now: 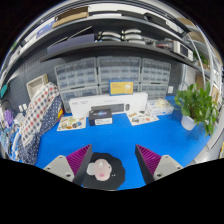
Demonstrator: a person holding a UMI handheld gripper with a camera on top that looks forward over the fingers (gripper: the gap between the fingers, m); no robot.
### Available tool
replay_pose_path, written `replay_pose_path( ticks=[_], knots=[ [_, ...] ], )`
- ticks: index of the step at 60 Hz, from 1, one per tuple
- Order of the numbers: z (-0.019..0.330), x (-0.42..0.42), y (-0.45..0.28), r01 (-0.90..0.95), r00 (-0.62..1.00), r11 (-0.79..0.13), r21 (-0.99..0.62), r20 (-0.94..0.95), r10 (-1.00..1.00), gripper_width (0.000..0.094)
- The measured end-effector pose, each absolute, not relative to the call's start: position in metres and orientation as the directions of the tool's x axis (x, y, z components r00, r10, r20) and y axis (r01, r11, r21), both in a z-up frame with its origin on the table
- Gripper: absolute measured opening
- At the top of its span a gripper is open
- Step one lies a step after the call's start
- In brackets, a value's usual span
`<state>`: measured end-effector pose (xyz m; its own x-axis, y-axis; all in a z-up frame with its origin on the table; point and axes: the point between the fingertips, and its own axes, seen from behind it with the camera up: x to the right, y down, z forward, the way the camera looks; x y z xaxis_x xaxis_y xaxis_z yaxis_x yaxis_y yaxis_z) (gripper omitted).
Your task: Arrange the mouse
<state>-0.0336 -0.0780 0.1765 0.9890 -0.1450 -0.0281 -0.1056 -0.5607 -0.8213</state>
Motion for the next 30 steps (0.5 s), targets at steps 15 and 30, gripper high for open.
replay_pose_path(
  ticks=[15, 30],
  knots=[
    [0.225, 0.017, -0.118, -0.067, 0.996, -0.534, -0.843, -0.026, -0.085, 0.0859],
    [0.223, 0.059, -0.147, -0.021, 1.000, -0.542, -0.840, -0.021, -0.006, 0.0853]
  ],
)
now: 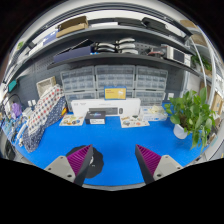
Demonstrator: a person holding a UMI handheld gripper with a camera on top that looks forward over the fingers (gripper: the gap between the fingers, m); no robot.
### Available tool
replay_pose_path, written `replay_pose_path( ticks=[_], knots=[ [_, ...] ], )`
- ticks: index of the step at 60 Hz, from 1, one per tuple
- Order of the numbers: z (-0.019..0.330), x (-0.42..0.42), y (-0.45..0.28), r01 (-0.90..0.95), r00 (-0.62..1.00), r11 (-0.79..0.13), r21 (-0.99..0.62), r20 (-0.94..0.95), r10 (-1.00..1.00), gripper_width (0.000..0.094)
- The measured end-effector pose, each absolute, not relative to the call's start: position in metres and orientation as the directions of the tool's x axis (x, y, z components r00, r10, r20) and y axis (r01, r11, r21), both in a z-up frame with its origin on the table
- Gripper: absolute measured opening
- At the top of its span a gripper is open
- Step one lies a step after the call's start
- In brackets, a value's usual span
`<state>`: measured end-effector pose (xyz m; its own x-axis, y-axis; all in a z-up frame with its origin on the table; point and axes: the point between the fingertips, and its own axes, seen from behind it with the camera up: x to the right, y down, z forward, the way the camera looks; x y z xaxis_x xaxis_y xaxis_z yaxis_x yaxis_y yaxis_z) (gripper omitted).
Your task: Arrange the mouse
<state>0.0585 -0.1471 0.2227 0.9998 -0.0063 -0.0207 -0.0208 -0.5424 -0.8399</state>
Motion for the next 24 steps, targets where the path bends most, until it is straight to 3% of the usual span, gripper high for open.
replay_pose_path(
  ticks=[24],
  knots=[
    [0.218, 0.082, -0.162, -0.023, 0.999, -0.542, -0.840, -0.032, 0.008, 0.0852]
  ],
)
